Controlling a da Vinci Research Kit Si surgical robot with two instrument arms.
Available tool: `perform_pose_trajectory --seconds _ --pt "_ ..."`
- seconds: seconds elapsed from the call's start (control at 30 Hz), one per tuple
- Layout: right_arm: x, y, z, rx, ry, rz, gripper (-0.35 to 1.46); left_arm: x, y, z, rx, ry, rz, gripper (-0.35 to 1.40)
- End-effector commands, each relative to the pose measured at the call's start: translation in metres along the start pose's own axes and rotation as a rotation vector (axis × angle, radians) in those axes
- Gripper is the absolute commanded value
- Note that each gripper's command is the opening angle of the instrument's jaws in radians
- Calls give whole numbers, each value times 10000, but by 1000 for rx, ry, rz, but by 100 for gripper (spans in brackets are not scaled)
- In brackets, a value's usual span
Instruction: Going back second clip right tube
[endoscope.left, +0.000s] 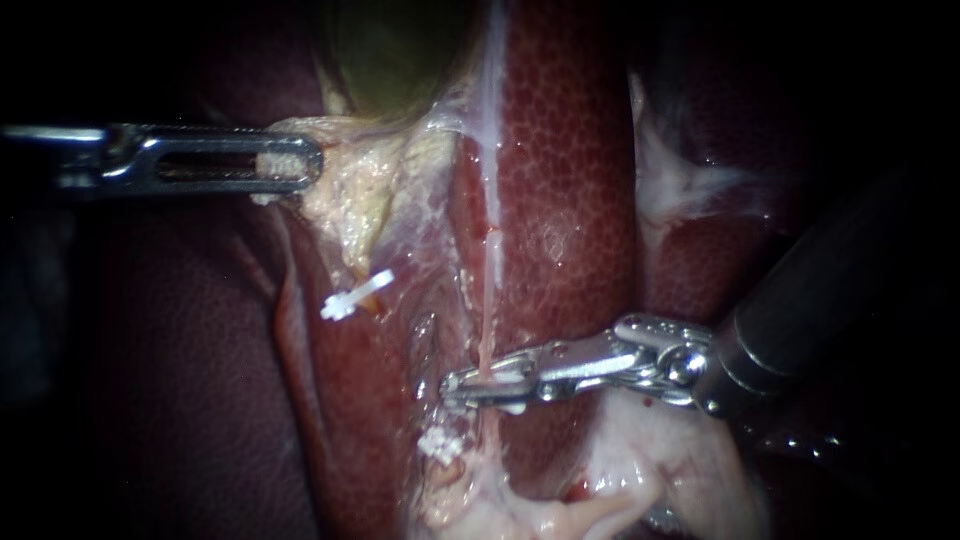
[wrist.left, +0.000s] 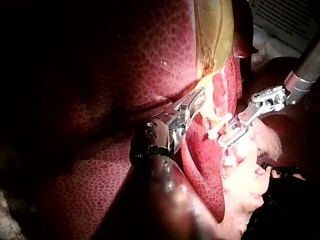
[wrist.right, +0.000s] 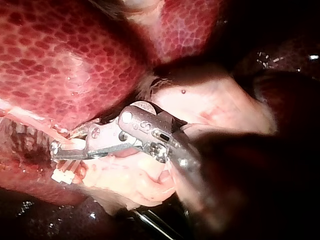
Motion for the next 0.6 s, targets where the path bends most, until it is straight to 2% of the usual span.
perform_pose_trajectory --seconds 0.03,0.43,0.57,0.6 --pt "0 0 0 0 0 0 -35 0 0 0 0 0 0 -35" --pt "2 -2 -1 5 -2 1 -35 0 0 0 0 0 0 -35" --pt "10 -4 -5 -34 22 -17 29 0 0 0 0 0 0 -35" --pt "14 -5 -7 -43 27 -20 38 0 0 0 0 0 0 -35"
